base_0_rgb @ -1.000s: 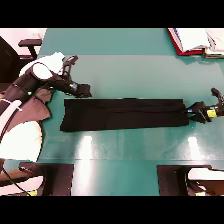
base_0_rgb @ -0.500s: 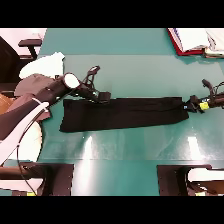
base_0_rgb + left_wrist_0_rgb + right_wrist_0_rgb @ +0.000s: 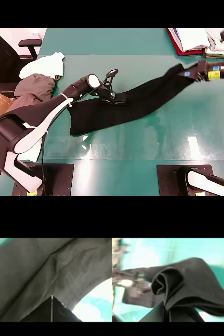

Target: Fold the shirts.

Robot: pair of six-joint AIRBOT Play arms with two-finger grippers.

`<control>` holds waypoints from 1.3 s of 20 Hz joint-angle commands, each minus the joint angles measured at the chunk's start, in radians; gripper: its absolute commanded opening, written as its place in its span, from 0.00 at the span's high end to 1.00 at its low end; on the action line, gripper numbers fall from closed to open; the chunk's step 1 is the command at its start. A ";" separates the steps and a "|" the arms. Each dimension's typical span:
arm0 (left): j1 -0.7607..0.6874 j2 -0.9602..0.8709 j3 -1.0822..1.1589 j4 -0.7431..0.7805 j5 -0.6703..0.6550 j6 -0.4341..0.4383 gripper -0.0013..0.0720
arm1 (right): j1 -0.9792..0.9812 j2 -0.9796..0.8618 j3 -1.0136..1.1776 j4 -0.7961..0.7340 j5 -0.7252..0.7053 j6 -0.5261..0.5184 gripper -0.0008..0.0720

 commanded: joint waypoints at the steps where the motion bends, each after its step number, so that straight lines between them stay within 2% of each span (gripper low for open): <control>1: -0.021 -0.055 0.053 -0.006 -0.001 0.000 0.95 | 0.185 0.009 0.131 0.022 -0.020 0.068 0.97; 7: -0.024 -0.084 0.058 0.011 0.032 -0.005 0.95 | 0.415 -0.089 0.284 0.022 -0.037 0.111 0.97; 9: 0.001 -0.066 0.080 0.030 -0.008 -0.005 0.95 | 0.455 -0.104 0.311 0.022 -0.071 0.112 0.97; 15: 0.276 0.266 0.084 0.404 -0.198 -0.049 0.95 | 0.617 -0.105 0.267 0.023 -0.203 0.111 0.97; 19: 0.469 0.486 0.084 0.486 -0.214 -0.048 0.95 | 0.869 -0.216 0.243 0.024 -0.376 0.063 0.97; 20: 0.506 0.529 0.084 0.493 -0.215 -0.048 0.95 | 0.931 -0.261 0.243 0.024 -0.425 0.055 0.86; 21: 0.536 0.564 0.084 0.493 -0.216 -0.049 0.95 | 0.986 -0.309 0.243 0.024 -0.473 0.055 0.45; 22: 0.557 0.588 0.084 0.492 -0.217 -0.049 0.95 | 1.022 -0.348 0.248 0.030 -0.497 0.055 0.22; 26: 0.587 0.629 0.084 0.493 -0.270 -0.043 0.95 | 1.013 -0.414 0.309 -0.079 -0.360 0.063 0.23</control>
